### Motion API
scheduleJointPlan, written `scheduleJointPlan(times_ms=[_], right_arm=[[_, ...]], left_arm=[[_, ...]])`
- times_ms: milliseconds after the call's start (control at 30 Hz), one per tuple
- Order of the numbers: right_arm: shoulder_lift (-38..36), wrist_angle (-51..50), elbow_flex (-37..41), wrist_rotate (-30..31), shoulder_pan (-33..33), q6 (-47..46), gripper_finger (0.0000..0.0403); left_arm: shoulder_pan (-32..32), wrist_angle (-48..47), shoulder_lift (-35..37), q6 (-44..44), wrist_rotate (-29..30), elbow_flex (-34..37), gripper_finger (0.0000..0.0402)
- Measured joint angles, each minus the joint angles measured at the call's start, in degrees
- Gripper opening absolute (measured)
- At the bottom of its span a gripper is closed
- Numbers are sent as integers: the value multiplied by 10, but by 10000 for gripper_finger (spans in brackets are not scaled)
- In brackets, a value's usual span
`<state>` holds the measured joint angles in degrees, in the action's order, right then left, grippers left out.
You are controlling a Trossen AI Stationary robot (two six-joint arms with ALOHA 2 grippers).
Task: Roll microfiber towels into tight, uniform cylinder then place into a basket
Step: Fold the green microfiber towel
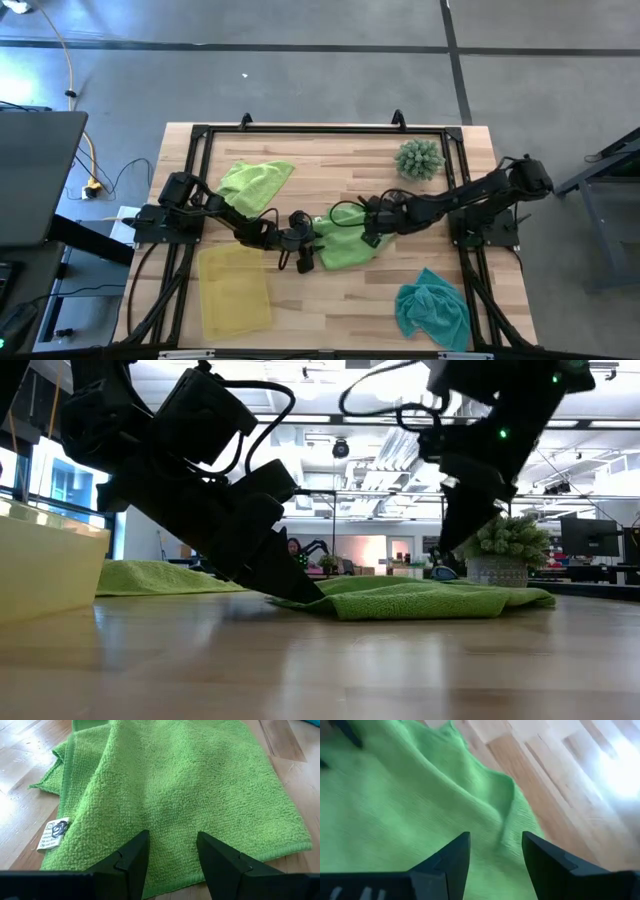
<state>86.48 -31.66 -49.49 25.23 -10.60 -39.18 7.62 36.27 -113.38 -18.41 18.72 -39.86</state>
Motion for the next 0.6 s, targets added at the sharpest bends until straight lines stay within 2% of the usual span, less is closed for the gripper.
scheduleJointPlan(times_ms=[233,400,600], right_arm=[[7,55,41,1,-8,-120,171],[25,58,66,6,-4,-117,171],[32,-6,66,87,24,-83,171]], left_arm=[[0,0,0,0,1,0,156],[0,0,0,4,1,0,156],[0,0,0,10,1,0,156]])
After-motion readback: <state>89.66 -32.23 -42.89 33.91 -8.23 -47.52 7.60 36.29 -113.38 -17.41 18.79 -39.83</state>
